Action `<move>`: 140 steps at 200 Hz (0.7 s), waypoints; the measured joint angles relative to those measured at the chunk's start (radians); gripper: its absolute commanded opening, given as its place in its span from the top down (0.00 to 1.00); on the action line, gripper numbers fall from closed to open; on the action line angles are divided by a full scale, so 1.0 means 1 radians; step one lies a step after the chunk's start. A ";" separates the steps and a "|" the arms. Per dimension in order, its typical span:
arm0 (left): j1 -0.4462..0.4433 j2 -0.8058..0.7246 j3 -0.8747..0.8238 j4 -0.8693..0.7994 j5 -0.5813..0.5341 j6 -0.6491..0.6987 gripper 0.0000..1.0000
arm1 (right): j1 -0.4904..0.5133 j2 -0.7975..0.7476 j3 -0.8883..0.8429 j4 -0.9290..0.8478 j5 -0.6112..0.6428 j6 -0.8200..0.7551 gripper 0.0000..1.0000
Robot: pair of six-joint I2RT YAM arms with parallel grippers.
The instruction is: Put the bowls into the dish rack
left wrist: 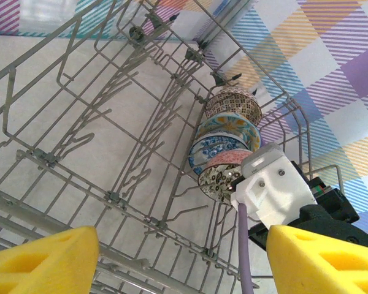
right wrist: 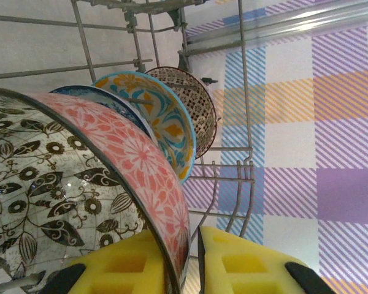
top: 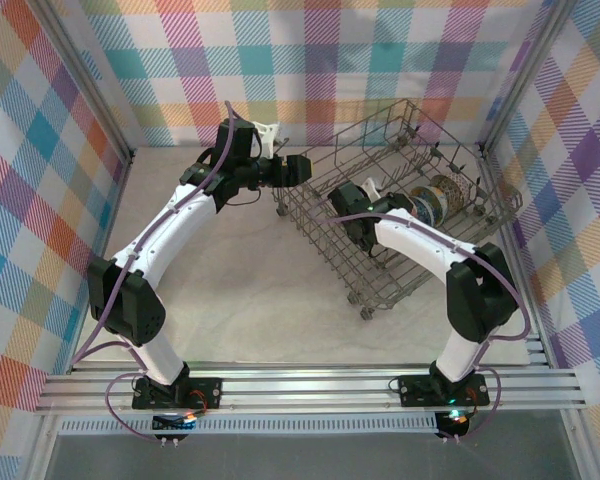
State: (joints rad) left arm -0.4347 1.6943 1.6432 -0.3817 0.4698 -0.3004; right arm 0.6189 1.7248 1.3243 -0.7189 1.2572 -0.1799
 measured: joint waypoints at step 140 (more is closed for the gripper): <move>0.000 0.000 -0.003 0.022 -0.001 -0.025 0.27 | -0.035 0.069 0.008 -0.180 -0.075 0.251 0.45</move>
State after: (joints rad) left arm -0.4347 1.6943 1.6405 -0.3599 0.4690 -0.3252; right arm 0.5838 1.7939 1.3327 -0.8993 1.1820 0.0715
